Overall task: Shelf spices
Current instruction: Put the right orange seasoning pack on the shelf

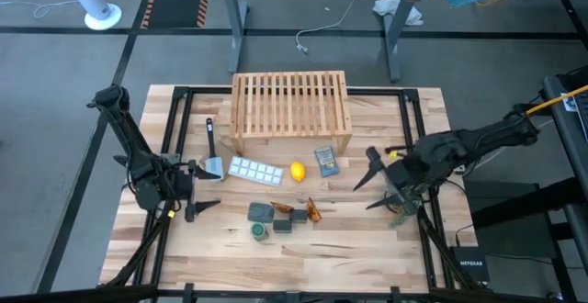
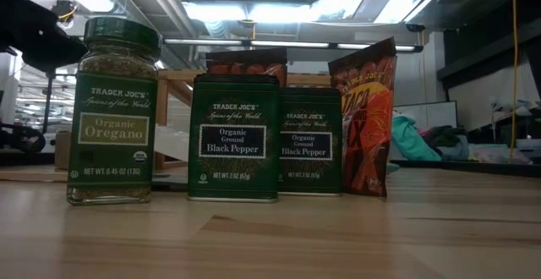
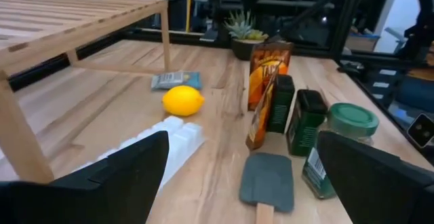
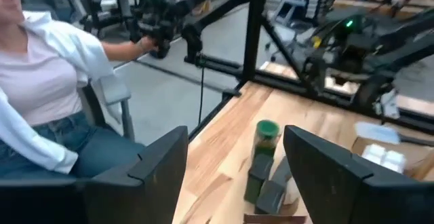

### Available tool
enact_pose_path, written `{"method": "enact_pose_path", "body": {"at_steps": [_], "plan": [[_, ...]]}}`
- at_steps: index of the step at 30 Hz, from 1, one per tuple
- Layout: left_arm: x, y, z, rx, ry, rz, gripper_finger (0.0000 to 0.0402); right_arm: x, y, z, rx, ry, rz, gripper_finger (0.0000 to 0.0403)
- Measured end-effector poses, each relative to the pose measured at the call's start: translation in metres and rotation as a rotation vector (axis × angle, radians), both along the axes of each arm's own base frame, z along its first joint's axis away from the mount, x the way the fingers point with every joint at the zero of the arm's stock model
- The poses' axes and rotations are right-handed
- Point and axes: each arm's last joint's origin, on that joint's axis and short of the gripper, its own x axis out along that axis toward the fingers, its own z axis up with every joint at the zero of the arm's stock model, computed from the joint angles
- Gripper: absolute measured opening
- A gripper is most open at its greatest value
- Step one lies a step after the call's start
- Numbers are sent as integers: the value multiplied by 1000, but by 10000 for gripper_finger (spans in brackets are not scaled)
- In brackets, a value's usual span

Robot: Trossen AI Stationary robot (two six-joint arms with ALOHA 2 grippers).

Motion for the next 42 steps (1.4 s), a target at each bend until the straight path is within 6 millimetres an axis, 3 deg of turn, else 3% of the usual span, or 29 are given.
{"method": "enact_pose_path", "body": {"at_steps": [4, 7, 21, 31, 42], "plan": [[2, -1, 1, 11, -20, -2, 368, -19, -7, 8, 15, -42, 2, 250], [6, -1, 4, 27, -32, 17, 368, -30, -11, 3, 28, -75, 2, 250], [33, 8, 14, 72, -85, -15, 368, -49, -18, -96, 126, -143, -6, 250], [52, 16, 17, 135, -124, -82, 368, -50, -18, -151, 198, -182, -7, 250], [65, 29, 16, 144, -146, -97, 368, -51, -23, -159, 218, -234, -145, 250]]}}
